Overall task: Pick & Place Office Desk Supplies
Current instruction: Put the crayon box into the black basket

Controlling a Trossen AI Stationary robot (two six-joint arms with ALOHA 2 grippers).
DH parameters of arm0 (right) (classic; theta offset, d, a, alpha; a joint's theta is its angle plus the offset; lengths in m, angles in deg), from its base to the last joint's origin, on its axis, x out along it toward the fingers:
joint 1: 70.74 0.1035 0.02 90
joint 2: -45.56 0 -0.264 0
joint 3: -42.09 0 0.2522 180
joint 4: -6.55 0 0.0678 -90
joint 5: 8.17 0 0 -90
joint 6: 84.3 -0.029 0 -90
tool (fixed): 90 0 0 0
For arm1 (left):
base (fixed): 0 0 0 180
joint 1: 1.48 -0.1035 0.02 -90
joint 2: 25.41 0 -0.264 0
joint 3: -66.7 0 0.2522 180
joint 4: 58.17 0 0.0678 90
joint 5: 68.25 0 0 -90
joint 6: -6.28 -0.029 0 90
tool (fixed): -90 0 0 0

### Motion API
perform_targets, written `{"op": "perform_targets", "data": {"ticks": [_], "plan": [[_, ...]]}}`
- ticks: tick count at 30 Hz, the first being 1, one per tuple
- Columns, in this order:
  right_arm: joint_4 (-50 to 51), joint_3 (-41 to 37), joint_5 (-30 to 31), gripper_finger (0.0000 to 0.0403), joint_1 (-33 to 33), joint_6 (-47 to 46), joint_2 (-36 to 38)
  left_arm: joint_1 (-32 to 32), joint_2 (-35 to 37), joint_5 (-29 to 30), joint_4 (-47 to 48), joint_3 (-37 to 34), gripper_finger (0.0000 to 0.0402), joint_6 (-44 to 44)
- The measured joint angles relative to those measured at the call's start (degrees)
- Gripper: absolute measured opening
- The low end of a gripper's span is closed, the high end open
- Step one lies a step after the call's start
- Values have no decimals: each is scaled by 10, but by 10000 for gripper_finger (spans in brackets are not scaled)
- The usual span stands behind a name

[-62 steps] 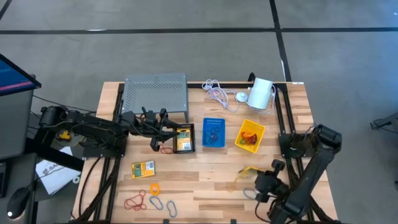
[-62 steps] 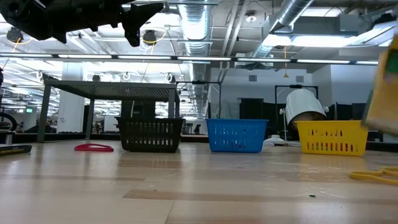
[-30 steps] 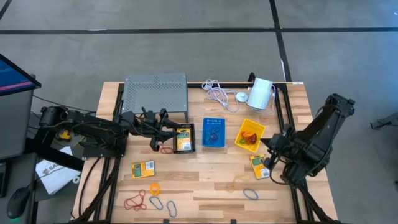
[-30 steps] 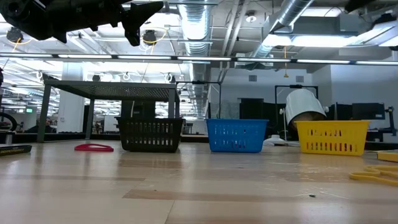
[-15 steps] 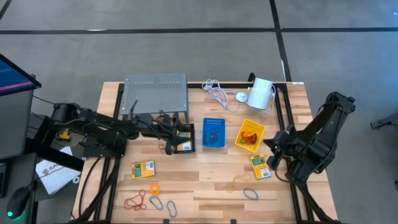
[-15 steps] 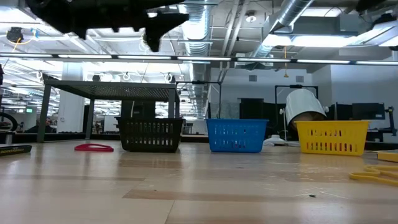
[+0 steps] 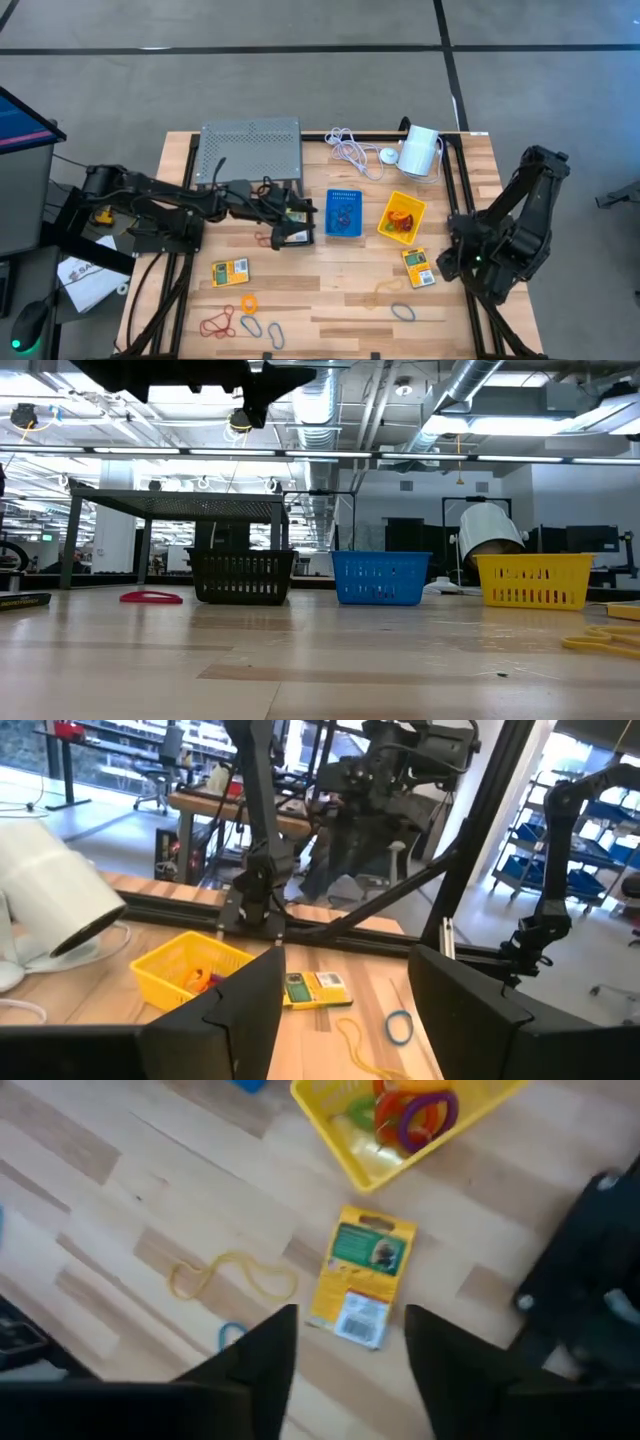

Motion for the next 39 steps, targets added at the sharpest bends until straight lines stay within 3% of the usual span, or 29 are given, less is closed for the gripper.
{"op": "perform_targets", "data": {"ticks": [4,8,14,29,39], "plan": [[-56,-18,15,235,-17,4,-16,1,21,0,24,0,209,-21],[-137,-75,15,253,-37,41,-38,1,31,0,46,0,208,-26],[-203,-146,-42,255,-57,45,-63,15,33,0,63,0,208,-26],[-275,-150,-23,255,-106,179,-65,28,33,0,66,0,208,-26],[-286,-150,-21,255,-109,214,-64,28,33,0,66,-1,208,-33]]}}
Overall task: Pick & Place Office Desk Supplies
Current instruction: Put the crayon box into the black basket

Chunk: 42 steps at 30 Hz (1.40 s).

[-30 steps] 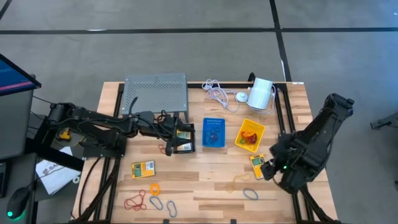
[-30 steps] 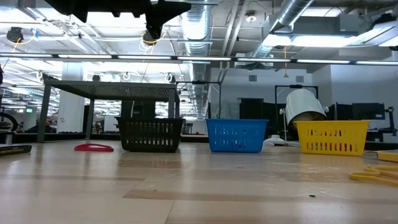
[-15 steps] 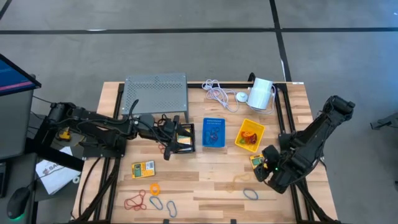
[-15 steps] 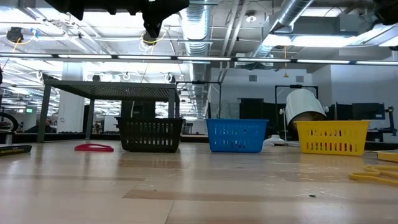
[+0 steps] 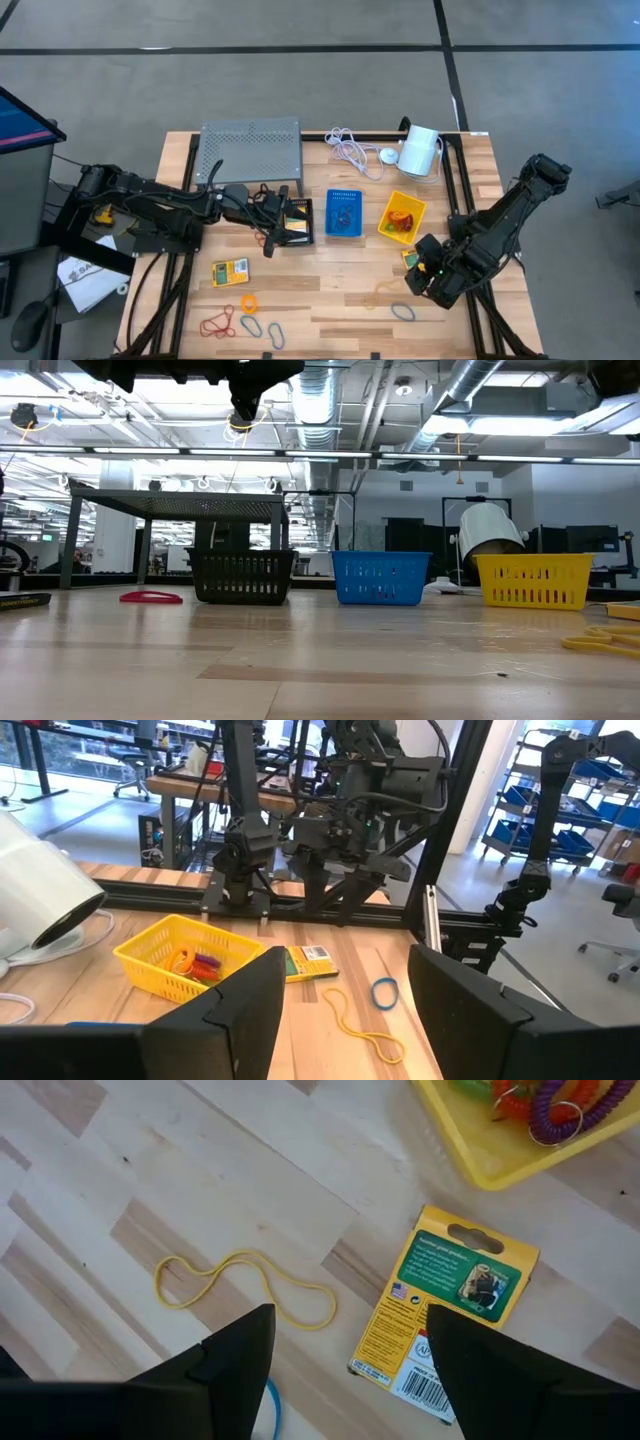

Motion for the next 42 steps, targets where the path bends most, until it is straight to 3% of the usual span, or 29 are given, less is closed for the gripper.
{"op": "perform_targets", "data": {"ticks": [17,20,26,34,42], "plan": [[8,0,-6,263,-16,-56,0,0,0,0,2,0,208,-1],[6,0,-8,291,-15,-72,0,0,0,0,2,0,208,-1],[6,0,-8,390,-7,-79,0,0,0,0,5,0,208,-1],[3,0,-7,341,1,-75,0,0,0,0,7,0,208,-1],[3,-8,21,336,28,-164,0,0,0,0,7,0,208,-1]]}}
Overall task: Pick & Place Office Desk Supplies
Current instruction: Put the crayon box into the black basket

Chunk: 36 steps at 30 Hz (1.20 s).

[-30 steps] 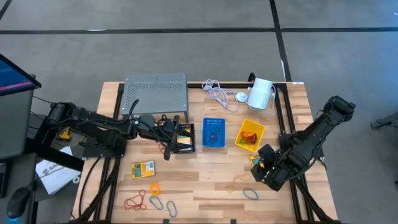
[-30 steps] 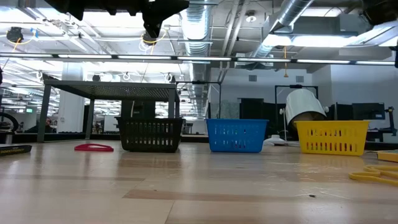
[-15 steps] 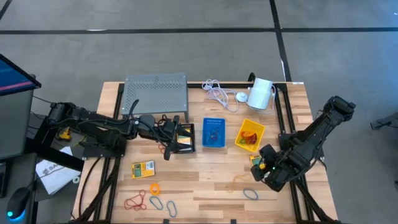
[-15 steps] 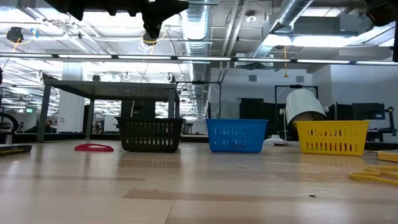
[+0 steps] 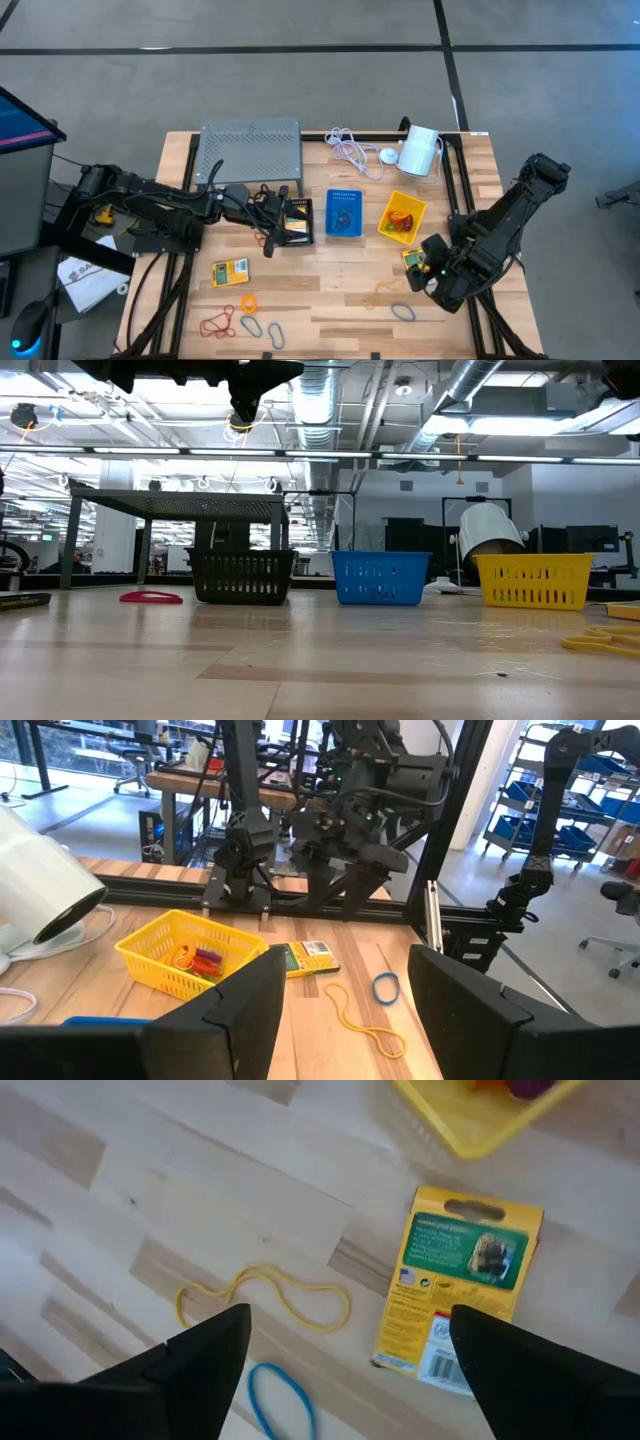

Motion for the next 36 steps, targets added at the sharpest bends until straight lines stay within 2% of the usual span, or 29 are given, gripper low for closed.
{"op": "perform_targets", "data": {"ticks": [3,7,18,29,33,36], "plan": [[2,-14,-3,336,3,-32,0,0,0,0,0,0,208,0],[-11,-42,-40,335,6,-57,0,0,0,0,0,0,208,0],[-105,-94,-84,337,9,-59,0,0,0,0,2,0,208,-11],[-109,-94,-69,336,-1,14,0,0,0,0,2,0,208,-11],[-108,-94,-72,351,-11,12,0,0,0,0,2,0,208,-11],[-107,-94,-77,377,-18,13,0,0,0,0,2,0,208,-11]]}}
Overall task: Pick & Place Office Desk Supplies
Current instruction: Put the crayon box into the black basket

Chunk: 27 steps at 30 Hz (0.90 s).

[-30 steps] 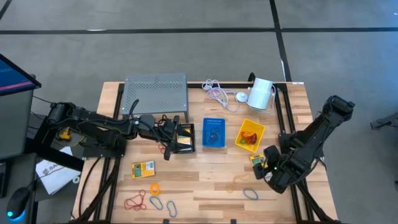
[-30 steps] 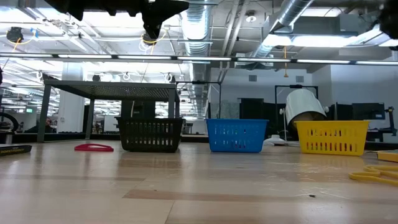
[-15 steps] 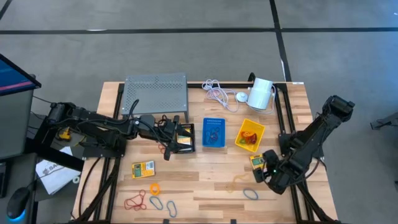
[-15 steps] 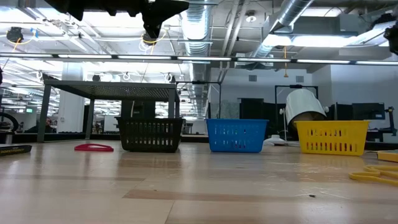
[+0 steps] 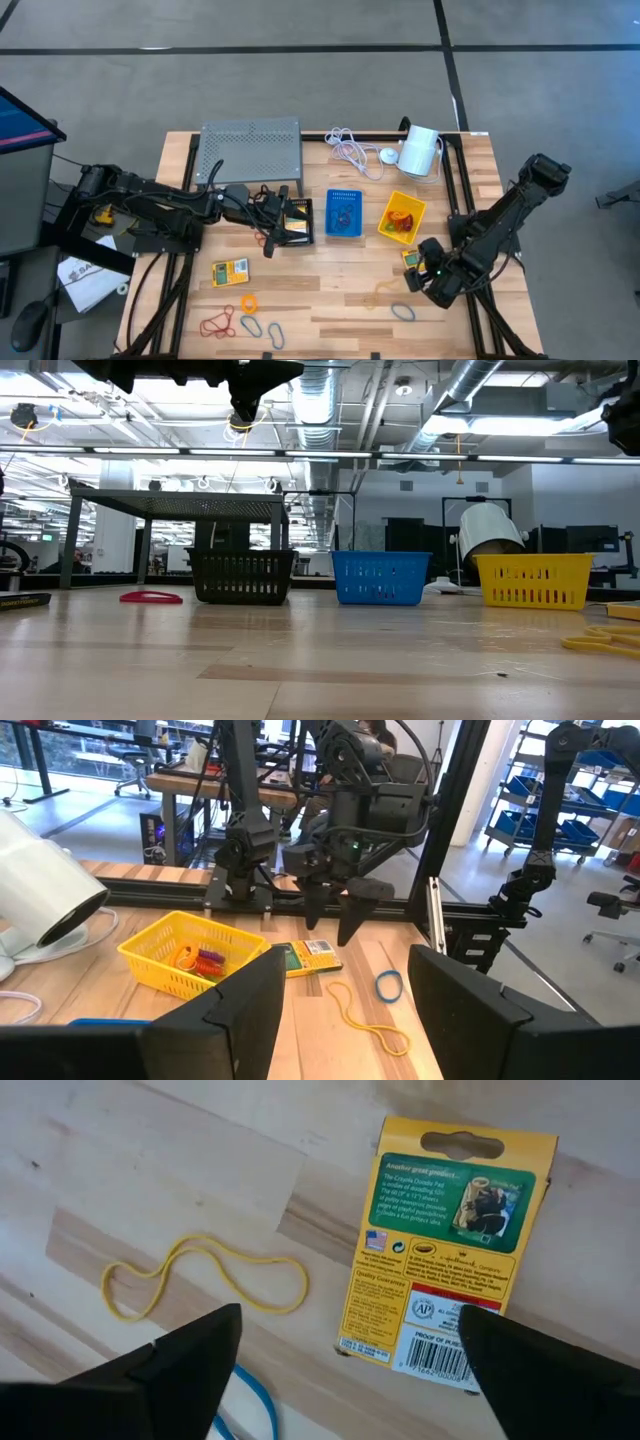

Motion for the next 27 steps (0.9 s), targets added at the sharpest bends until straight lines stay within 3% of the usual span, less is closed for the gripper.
{"op": "perform_targets", "data": {"ticks": [3,16,27], "plan": [[0,0,-1,396,0,0,0,0,0,0,0,0,208,0],[19,0,-10,397,0,7,0,0,0,0,1,0,208,0],[-22,-27,27,397,2,16,0,0,0,0,3,0,208,0]]}}
